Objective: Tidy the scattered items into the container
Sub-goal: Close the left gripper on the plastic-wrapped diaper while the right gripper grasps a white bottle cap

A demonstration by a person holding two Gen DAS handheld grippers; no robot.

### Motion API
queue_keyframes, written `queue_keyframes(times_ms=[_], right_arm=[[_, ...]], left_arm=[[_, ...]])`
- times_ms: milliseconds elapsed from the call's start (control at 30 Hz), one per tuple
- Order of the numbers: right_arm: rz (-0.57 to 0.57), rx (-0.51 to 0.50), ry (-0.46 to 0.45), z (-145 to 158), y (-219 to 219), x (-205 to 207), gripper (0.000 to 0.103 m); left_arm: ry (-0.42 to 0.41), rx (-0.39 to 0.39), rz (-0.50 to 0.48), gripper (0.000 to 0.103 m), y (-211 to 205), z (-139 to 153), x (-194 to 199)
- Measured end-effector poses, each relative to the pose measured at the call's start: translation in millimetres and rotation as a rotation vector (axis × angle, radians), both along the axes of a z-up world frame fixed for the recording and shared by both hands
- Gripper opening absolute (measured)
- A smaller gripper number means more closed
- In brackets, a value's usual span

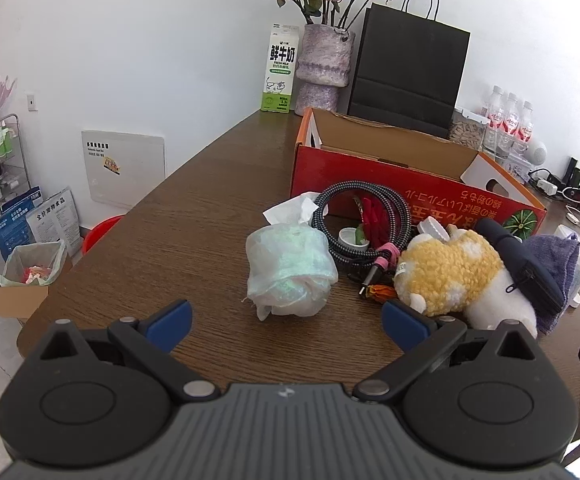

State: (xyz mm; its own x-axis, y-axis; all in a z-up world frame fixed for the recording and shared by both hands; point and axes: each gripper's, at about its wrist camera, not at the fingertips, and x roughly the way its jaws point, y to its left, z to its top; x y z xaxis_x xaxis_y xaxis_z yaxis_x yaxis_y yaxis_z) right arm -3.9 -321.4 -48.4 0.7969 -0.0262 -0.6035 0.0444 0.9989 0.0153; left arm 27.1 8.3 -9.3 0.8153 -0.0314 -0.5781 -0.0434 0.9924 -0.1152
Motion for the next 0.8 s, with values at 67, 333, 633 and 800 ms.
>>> queue_keyframes(times_ms=[67, 333, 633, 800], right_arm=[[-0.037, -0.019, -0.002, -0.8, -12.7, 9.0, 0.102], [-0.059, -0.039, 0.029, -8.9, -42.7, 50.7, 0.085], [-0.002, -0.007, 0.045, -13.9, -45.5, 82.1, 0.055], [0.017, 0.010, 0.033, -13.6, -46.7, 85.7, 0.034]], left_arm=[[0.008, 0.001, 0.012, 0.103, 2.5, -0.7, 5.8], [0.035, 0.007, 0.040, 0.103, 3.2, -4.8, 29.2], [0.066, -0.007, 0.067, 0.103, 7.8, -12.0, 50.7], [0.093, -0.019, 0.059, 0.092, 9.5, -15.9, 57.4]])
